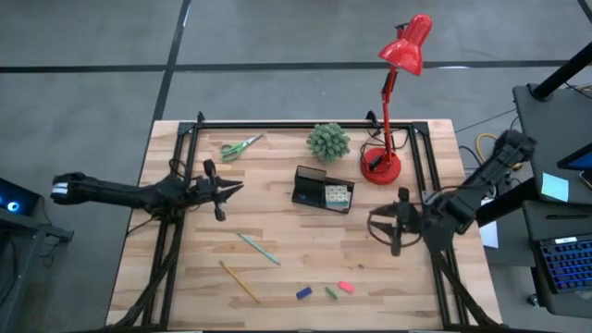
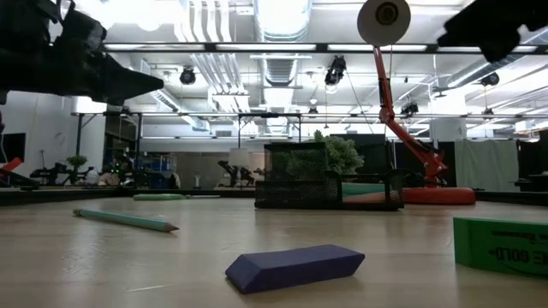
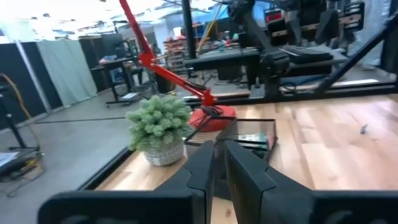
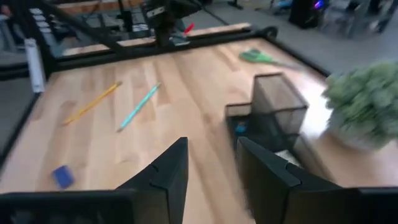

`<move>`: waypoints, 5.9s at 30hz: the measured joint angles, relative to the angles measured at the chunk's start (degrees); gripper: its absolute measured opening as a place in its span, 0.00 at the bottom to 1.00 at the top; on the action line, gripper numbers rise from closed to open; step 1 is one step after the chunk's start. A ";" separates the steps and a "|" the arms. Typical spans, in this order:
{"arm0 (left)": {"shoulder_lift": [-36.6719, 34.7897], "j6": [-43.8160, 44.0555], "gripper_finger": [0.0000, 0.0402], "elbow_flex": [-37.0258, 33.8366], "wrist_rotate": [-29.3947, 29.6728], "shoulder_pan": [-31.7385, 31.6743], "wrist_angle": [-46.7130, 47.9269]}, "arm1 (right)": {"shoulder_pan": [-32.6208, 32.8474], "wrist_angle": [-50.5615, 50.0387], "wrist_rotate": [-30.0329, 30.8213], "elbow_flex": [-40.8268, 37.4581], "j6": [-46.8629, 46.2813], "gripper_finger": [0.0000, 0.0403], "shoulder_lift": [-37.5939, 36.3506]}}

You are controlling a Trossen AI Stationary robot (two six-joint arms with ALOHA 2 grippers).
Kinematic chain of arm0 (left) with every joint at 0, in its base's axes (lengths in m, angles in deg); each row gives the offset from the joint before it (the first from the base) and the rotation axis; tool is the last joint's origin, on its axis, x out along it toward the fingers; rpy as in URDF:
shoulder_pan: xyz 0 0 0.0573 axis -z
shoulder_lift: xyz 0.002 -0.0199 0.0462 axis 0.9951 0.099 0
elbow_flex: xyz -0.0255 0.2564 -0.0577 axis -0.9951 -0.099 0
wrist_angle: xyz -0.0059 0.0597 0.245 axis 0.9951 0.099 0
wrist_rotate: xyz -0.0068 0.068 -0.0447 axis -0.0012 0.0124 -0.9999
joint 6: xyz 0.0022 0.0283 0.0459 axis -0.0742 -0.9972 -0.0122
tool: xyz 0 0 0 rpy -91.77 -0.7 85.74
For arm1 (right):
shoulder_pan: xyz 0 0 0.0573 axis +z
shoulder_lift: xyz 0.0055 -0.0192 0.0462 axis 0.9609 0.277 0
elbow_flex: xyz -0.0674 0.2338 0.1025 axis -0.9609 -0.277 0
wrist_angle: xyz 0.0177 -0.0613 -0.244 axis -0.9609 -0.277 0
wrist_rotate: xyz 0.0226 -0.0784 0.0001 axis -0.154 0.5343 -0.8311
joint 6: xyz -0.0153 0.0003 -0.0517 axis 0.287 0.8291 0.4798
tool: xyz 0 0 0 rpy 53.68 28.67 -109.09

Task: Pick and place office supplies into organizer
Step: Put the blue binder clip into the black desk organizer

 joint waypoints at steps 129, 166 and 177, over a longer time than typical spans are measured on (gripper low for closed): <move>0.97 7.21 0.07 -0.17 -0.06 0.02 10.10 | -1.62 -5.30 -29.24 12.82 -22.34 0.02 43.79; 1.56 5.19 0.07 1.51 -1.37 0.02 8.11 | -35.55 8.41 -24.35 21.66 10.49 0.02 42.25; 4.01 5.59 0.07 1.51 -1.92 0.02 8.04 | -38.65 8.19 -27.30 26.46 10.38 0.02 51.73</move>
